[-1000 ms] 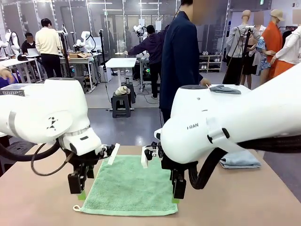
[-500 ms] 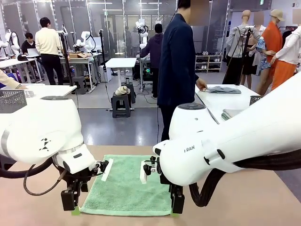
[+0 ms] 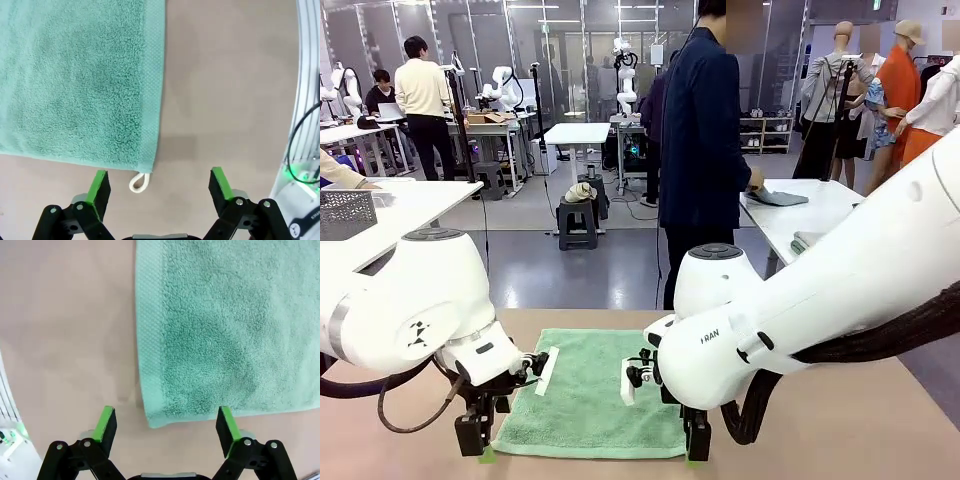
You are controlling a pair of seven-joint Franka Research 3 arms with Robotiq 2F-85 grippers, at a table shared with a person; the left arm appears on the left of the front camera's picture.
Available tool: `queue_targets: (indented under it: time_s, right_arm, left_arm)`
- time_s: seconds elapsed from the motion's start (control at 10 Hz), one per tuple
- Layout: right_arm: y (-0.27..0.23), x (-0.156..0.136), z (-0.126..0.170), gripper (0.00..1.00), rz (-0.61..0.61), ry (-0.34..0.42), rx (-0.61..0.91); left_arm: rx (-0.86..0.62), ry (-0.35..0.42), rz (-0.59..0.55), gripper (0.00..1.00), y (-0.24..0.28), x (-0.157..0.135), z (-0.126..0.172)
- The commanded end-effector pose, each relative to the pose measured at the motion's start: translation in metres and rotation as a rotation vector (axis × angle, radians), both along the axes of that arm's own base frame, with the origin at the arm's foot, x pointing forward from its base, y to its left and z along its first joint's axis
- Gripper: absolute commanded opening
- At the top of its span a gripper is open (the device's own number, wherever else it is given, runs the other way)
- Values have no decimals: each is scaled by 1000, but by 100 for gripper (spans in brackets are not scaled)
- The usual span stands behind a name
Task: Fold the towels and place them in the basket.
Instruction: When a person lays out a Towel with hook on the table, fold it in half twice.
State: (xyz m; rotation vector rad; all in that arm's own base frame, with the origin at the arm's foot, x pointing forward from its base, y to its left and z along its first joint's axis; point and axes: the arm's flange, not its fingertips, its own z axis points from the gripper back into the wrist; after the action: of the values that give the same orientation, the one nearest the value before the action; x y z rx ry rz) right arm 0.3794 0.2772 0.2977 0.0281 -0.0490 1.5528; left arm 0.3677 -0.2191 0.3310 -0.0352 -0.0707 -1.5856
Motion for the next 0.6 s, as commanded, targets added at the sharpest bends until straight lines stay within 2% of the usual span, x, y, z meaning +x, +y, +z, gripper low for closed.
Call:
queue_targets:
  time_s: [0.0, 0.5]
  right_arm:
    - [7, 4, -3, 100, -25, -16, -22]
    - [9, 1, -9, 100, -42, -14, -27]
  left_arm:
    - [8, -29, -28, 100, 1, 4, -8]
    - [2, -42, -59, 100, 2, 7, -21]
